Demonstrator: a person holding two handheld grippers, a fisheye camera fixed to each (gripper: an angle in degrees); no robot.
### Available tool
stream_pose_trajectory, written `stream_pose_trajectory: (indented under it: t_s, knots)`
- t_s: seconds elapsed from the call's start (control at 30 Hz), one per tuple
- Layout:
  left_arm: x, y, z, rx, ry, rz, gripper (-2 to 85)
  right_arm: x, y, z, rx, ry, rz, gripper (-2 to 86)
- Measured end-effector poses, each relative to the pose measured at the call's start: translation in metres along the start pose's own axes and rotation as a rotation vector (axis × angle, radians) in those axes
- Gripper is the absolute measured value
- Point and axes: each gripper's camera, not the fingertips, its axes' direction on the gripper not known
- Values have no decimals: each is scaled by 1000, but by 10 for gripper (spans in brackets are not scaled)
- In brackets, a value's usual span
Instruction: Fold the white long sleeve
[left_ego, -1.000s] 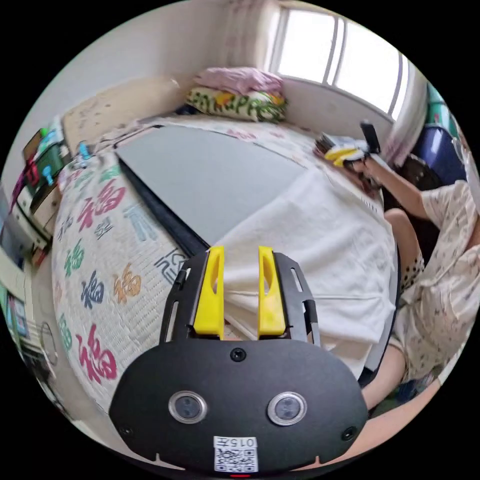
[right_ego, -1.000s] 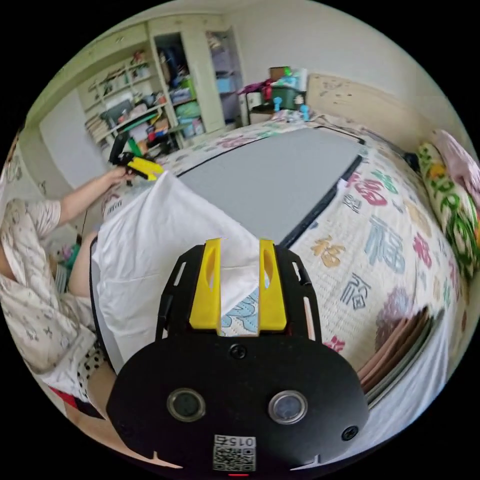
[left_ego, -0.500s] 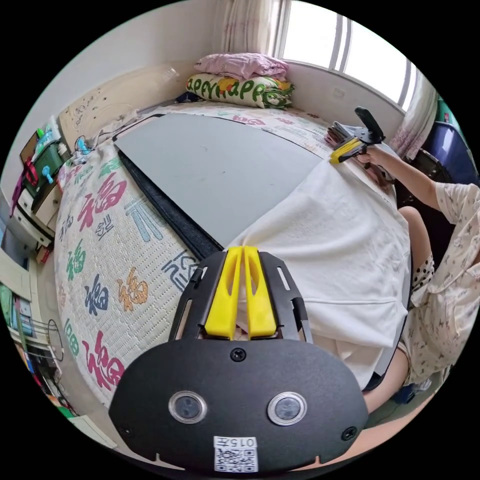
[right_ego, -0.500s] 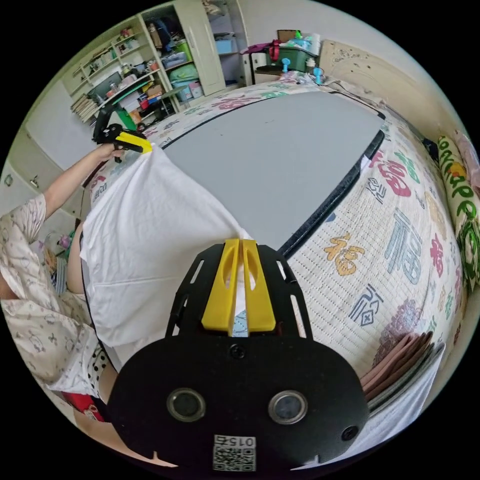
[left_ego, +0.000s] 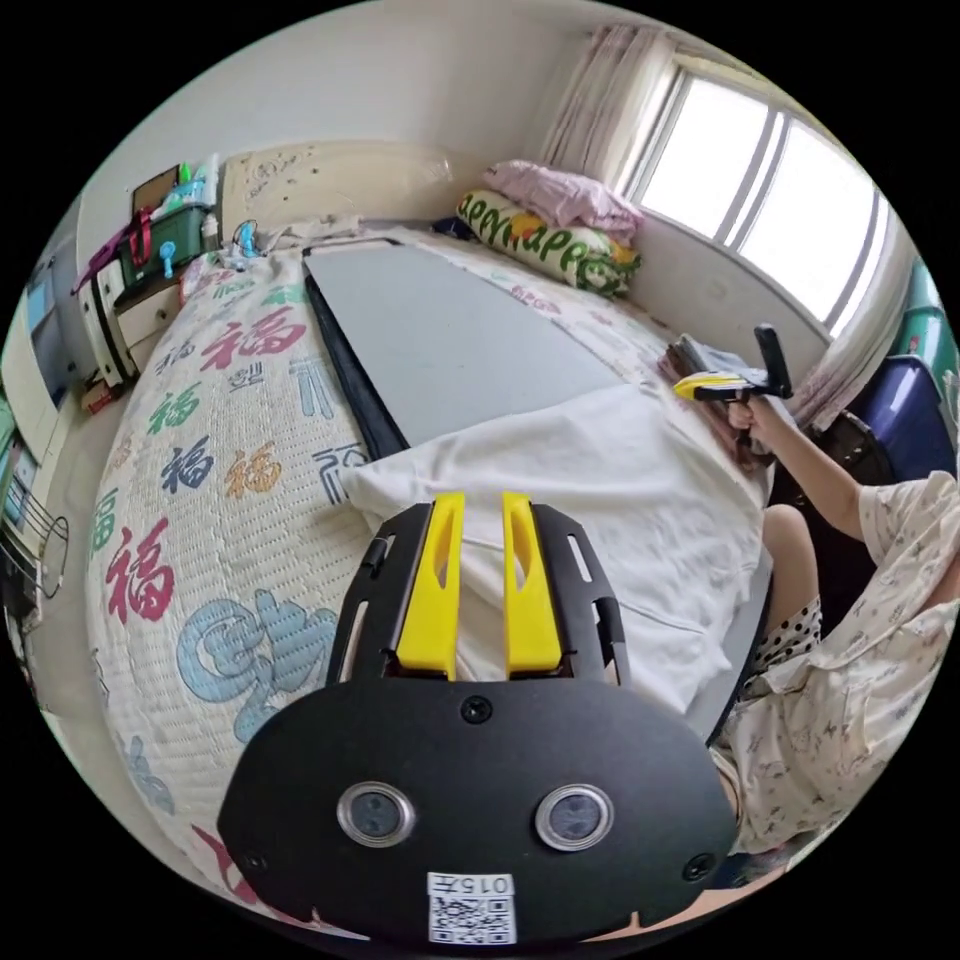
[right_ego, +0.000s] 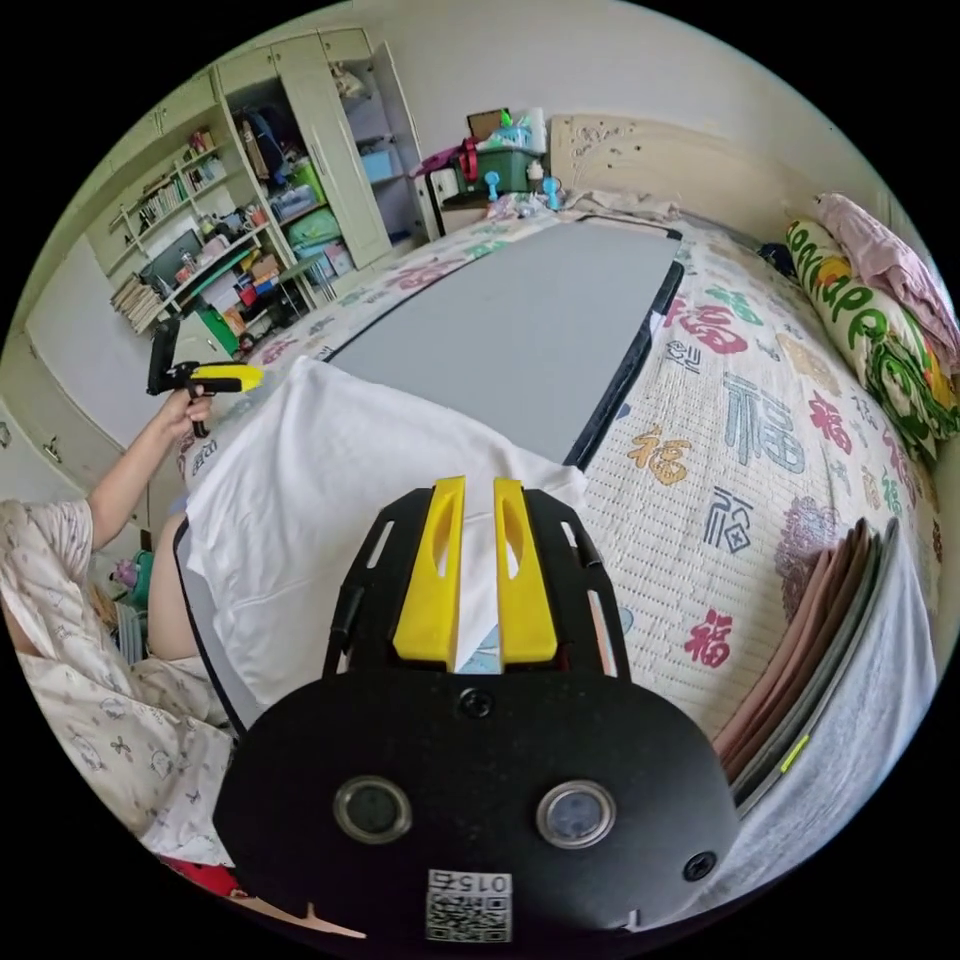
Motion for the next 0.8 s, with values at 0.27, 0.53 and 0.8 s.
stream_pose_trajectory:
  t_s: [0.27,0.53,0.8]
  knots:
    - [61,0,-46,-28,255,52,84,-61,35,21,-56,-267,-178,78]
    - [209,81,-85,-28,109,165,92,-152,151,46,-107,-219,-298,88]
    - [215,86,-80,-157,38,179,88,-163,173,103,-215,-19,-263,93]
